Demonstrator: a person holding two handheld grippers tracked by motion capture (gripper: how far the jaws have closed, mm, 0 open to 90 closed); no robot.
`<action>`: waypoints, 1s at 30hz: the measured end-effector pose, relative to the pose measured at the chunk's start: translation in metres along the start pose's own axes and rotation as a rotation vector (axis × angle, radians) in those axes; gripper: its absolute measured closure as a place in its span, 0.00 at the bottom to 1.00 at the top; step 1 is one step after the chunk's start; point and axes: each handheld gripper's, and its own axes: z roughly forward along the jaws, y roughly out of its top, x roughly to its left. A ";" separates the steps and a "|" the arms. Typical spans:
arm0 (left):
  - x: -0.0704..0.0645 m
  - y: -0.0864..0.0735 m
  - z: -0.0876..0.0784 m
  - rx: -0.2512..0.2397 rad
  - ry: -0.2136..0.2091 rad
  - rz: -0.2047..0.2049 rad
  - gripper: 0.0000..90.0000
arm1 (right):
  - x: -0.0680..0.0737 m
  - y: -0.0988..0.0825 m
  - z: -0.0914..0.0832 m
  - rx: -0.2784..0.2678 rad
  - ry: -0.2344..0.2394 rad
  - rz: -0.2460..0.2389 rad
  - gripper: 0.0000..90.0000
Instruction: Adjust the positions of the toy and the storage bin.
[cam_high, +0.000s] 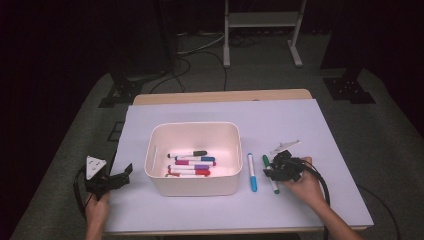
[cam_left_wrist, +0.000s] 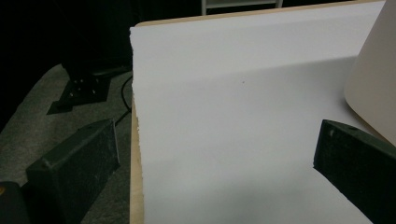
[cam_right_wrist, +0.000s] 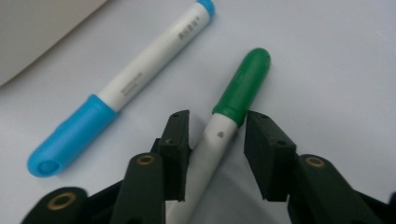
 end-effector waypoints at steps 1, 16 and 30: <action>0.000 0.000 0.000 0.000 0.001 0.000 0.00 | -0.001 -0.002 -0.001 -0.003 -0.009 0.008 0.68; 0.000 0.000 0.000 -0.001 0.002 0.000 0.00 | -0.012 -0.012 -0.010 0.003 -0.002 0.031 0.84; 0.000 0.000 0.000 0.000 0.004 0.003 0.00 | -0.007 0.003 -0.054 -0.090 0.169 0.061 0.84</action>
